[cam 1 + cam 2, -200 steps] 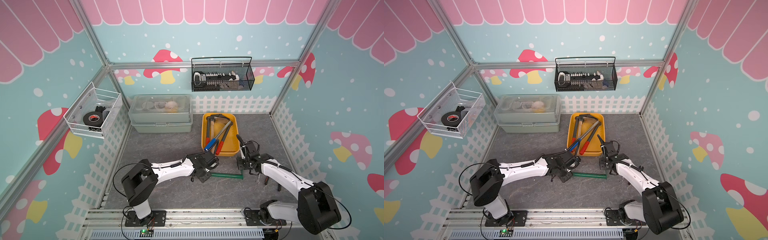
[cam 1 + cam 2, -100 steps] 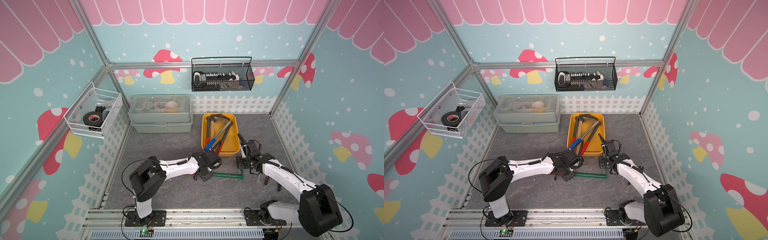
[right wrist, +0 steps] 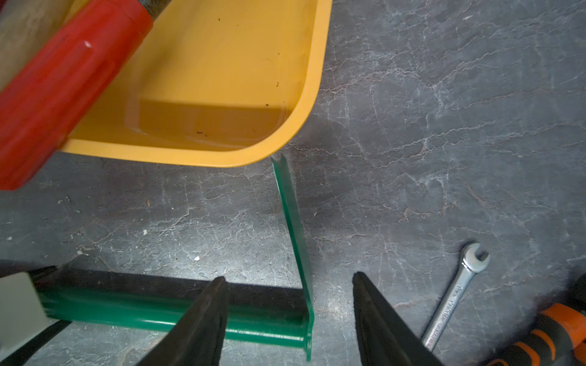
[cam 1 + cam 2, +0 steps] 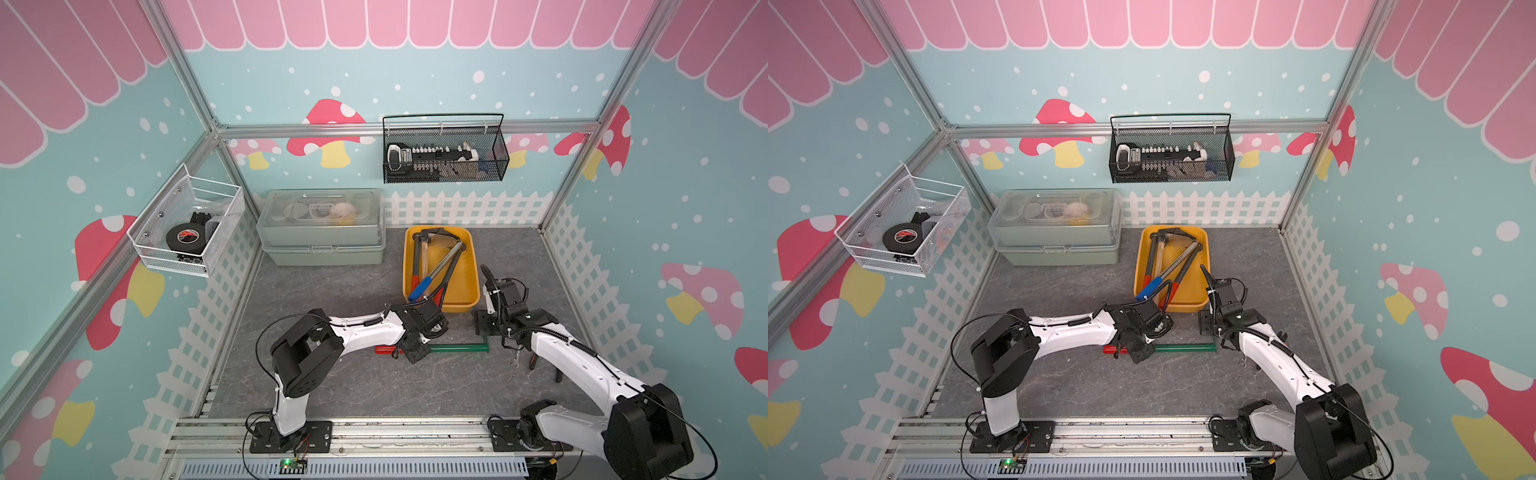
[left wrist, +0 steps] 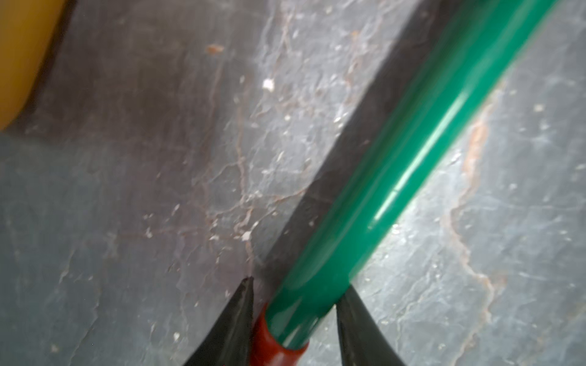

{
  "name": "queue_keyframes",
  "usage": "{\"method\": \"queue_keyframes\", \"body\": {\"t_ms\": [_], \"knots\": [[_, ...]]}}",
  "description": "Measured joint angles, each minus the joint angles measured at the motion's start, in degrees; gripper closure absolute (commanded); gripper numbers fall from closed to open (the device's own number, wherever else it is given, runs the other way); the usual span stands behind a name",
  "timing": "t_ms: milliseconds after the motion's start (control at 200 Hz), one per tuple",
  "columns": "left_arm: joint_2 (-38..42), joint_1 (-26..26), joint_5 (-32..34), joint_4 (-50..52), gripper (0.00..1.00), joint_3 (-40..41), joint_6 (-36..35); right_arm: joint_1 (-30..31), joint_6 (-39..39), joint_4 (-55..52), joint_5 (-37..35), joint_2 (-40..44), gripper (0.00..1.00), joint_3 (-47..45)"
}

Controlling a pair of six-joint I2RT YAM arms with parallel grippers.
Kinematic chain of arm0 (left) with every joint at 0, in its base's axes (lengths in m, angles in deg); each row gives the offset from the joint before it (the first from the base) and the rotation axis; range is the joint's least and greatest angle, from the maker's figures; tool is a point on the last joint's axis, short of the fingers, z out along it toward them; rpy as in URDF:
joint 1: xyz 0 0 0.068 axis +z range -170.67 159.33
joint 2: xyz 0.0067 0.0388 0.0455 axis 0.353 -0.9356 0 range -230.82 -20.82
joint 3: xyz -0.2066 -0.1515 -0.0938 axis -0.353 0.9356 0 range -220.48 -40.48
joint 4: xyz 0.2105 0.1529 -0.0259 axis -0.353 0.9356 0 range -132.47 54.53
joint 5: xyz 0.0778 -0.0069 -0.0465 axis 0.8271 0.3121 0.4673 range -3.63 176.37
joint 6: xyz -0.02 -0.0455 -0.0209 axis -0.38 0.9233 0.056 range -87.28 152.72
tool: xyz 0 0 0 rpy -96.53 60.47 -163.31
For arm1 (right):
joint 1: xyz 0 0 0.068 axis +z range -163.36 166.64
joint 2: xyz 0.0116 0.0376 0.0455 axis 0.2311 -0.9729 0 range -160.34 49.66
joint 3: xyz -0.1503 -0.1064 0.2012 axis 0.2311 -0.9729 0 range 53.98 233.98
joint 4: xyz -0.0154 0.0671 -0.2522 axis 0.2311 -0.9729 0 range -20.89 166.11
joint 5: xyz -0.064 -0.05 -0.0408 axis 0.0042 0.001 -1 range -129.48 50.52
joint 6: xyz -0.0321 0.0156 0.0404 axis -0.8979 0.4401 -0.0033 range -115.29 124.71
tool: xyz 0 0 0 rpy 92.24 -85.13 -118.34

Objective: Put the small hoe into the storage box
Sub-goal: Move the hoe to the center of the board, then pick up the hoe from the center of the board.

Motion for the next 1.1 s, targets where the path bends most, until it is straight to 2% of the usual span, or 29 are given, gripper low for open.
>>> {"method": "queue_keyframes", "body": {"t_ms": [505, 786, 986, 1096], "knots": [[-1.1, -3.0, -0.9, 0.9, 0.78, -1.7, -1.1, -0.3, 1.6, 0.0, 0.3, 0.5, 0.38, 0.0], [-1.1, -5.1, -0.9, 0.8, 0.88, -1.9, -1.1, -0.3, 6.3, 0.7, 3.7, 5.2, 0.37, -2.5], [-1.3, -6.6, -0.9, 0.9, 1.00, -2.3, -0.5, -0.3, 10.4, 0.9, 5.2, 9.8, 0.36, -6.5], [-1.3, -7.0, -1.2, 1.0, 1.00, -2.4, -0.1, -0.3, 12.3, 0.9, 5.9, 12.0, 0.35, -8.1]]}}
